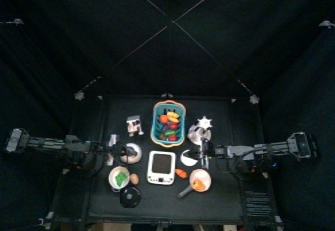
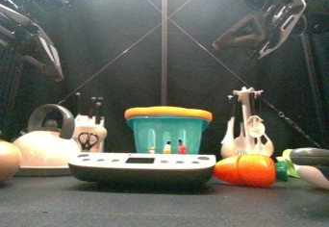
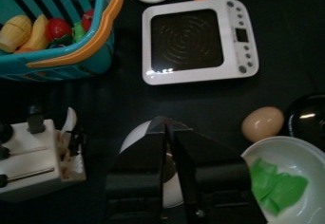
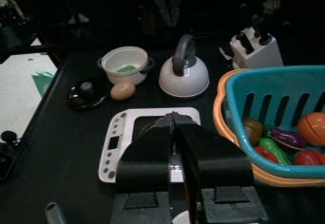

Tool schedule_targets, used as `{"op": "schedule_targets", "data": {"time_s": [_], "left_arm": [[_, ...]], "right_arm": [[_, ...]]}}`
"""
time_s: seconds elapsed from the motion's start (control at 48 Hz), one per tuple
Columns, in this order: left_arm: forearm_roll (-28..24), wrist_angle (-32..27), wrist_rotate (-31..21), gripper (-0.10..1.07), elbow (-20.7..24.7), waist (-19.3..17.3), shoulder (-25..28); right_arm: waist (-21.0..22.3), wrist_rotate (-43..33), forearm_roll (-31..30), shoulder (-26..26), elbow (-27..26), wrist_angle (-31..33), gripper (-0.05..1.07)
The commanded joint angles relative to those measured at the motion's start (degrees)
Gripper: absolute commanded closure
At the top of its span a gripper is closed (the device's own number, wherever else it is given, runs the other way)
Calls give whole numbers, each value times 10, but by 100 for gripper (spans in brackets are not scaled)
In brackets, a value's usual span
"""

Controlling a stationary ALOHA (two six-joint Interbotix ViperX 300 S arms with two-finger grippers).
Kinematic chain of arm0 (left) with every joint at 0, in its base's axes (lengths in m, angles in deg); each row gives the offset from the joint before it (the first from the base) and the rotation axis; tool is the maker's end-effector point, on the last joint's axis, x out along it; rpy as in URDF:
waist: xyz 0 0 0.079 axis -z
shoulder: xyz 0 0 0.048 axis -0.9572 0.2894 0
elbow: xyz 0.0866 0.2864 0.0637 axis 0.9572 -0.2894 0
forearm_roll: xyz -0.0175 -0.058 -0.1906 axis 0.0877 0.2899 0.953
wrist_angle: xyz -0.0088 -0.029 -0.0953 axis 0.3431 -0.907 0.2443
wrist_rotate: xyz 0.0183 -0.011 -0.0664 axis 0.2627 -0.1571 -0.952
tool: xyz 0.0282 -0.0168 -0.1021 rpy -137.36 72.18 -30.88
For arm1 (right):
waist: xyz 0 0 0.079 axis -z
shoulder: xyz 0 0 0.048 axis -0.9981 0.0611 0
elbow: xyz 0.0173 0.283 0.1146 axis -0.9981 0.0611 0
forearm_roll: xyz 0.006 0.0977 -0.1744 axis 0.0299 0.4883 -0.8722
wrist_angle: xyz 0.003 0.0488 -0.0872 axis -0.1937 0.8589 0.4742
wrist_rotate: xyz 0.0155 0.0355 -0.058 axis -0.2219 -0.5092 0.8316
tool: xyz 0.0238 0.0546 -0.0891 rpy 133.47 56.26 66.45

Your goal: Place kettle onto stove

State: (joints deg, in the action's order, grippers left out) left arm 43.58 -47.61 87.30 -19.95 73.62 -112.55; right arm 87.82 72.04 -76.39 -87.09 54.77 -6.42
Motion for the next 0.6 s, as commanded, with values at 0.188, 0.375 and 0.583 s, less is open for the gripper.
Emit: {"op": "schedule_targets", "data": {"time_s": [0.188,0.375,0.583], "left_arm": [[-17,-37,26,8,43,-28,65],[-9,-76,44,-2,61,-31,90],[46,-77,76,-1,59,-38,93]], "right_arm": [[2,1,2,-5,-4,-5,101],[4,1,2,1,-4,-5,101],[4,1,2,2,-2,-5,101]]}}
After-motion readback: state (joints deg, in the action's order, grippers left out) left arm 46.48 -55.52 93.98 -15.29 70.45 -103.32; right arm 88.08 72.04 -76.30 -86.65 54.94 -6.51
